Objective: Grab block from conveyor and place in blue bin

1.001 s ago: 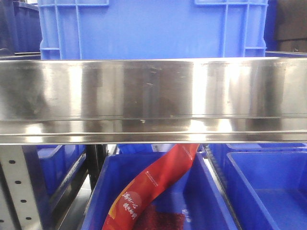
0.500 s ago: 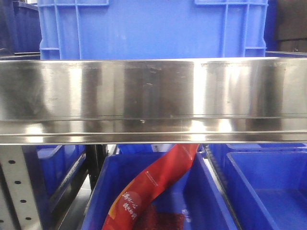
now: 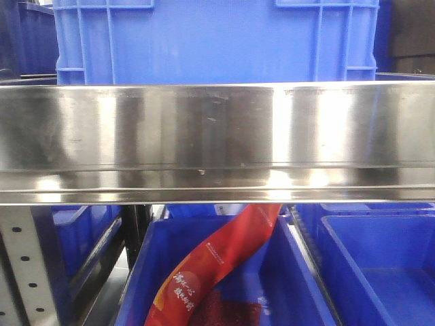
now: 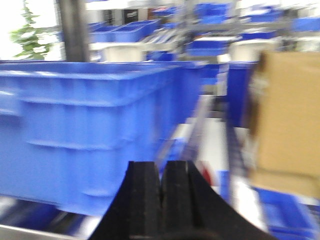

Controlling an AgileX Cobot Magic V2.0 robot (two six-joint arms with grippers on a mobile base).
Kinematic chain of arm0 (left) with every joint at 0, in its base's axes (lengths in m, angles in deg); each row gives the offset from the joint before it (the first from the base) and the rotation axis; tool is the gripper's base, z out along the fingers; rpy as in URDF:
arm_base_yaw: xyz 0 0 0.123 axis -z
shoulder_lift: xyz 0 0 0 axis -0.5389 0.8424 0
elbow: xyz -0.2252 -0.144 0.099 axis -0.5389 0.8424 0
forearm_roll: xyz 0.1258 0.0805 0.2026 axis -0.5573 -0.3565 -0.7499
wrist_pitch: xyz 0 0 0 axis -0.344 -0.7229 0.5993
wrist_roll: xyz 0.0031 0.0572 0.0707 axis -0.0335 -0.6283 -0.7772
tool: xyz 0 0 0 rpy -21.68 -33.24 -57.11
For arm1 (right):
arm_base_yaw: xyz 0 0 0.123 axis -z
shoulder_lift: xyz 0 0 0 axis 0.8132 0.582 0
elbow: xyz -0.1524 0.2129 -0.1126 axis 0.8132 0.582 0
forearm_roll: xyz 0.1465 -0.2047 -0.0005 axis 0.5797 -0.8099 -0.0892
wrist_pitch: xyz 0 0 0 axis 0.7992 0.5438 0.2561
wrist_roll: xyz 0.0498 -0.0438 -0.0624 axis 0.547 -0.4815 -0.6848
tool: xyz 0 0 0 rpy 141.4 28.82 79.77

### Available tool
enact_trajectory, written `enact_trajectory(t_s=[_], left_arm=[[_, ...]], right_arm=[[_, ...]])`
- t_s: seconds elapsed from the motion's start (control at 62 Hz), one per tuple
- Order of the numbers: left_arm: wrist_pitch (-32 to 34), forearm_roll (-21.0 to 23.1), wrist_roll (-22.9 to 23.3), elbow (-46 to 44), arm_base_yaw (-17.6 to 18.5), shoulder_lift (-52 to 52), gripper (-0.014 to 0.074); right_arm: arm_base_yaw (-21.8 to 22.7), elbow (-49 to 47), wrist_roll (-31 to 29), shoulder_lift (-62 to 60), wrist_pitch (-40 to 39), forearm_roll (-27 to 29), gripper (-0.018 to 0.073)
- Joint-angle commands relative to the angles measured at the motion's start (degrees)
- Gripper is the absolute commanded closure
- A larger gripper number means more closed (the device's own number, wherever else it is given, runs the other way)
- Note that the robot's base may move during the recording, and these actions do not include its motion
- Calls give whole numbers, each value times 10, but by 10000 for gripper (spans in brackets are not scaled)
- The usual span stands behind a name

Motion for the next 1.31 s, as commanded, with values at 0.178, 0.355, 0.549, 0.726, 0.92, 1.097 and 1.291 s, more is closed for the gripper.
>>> enact_trajectory(t_s=[0.178,0.355,0.549,0.726,0.92,1.097,1.291], left_arm=[[10,5,2,-1,-3,-4,707],[10,5,2,-1,-3,-4,707],[11,5,2,-1,-3,-4,707],[11,5,2,-1,-3,-4,707],[11,5,2,-1,-3,-4,707],[11,5,2,-1,-3,-4,707],[11,5,2,-1,-3,-4,707]], right_arm=[[109,97,-4,-120,-8,-13,721],[116,155,-4,-168,-12,-13,721],[116,167,-4,-168,-17,-13,721],[116,167,-4,-168,-11,-13,721],[116,167,-4,-168,-11,-13,721],[116,167,-4,-168,-11,-13,721],[116,167,-4,-168,-11,-13,721]])
